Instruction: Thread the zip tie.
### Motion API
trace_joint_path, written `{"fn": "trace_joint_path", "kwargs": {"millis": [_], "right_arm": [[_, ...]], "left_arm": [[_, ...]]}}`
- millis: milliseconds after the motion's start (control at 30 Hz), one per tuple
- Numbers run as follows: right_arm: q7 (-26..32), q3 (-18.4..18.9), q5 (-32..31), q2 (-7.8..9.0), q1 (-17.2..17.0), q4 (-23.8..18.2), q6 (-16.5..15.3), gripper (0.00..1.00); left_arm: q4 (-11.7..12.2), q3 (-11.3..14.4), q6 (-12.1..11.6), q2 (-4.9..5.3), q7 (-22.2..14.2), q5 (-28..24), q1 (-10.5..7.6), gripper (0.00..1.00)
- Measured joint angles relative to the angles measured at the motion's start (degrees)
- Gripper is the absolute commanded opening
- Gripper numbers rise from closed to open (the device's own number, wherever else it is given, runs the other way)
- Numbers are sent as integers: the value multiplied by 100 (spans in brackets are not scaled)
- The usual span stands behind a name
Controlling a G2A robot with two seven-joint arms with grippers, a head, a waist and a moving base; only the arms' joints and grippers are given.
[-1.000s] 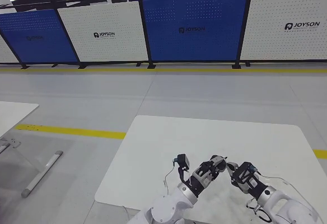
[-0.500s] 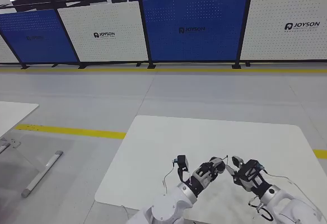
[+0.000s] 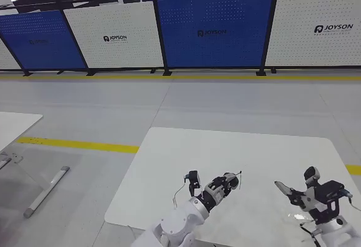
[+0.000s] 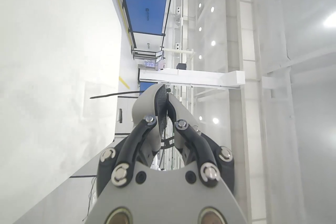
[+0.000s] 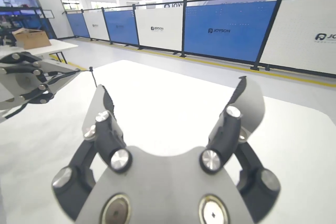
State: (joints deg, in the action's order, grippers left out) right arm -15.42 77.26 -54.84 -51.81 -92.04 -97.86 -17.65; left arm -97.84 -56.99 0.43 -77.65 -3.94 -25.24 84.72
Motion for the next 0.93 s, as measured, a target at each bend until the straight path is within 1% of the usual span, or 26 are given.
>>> {"fn": "trace_joint_path", "kwargs": {"millis": [67,133,167,200,500,533,667,767,867,933], "right_arm": [[-22,151,94,9,-138,9,-125,100],[34,184,102,14,-166,12,-191,100],[37,182,99,14,-164,12,-192,100],[35,179,97,14,-161,12,-189,100],[75,154,121,0,-153,1,-166,100],[98,143,193,-12,-148,6,-168,100],[103,254,974,-63,-115,207,-182,100],[105,385,1406,-68,-143,347,-183,100],[127,457,1675,-77,-181,426,-183,100],[143,461,1715,-79,-184,431,-183,100]], "left_arm": [[55,-3,22,4,-29,0,-13,0],[82,12,1,4,-61,27,-37,0],[83,26,-95,4,-76,71,-45,0],[83,32,-137,3,-81,85,-45,0],[89,27,-140,1,-51,77,-43,0],[102,19,-156,-1,-7,59,-44,0],[178,-39,-312,-16,233,-15,-55,0],[240,-44,-361,-18,256,-9,-58,0],[295,-40,-369,-16,256,25,-61,0],[307,-40,-401,-20,244,-36,-61,0]]}}
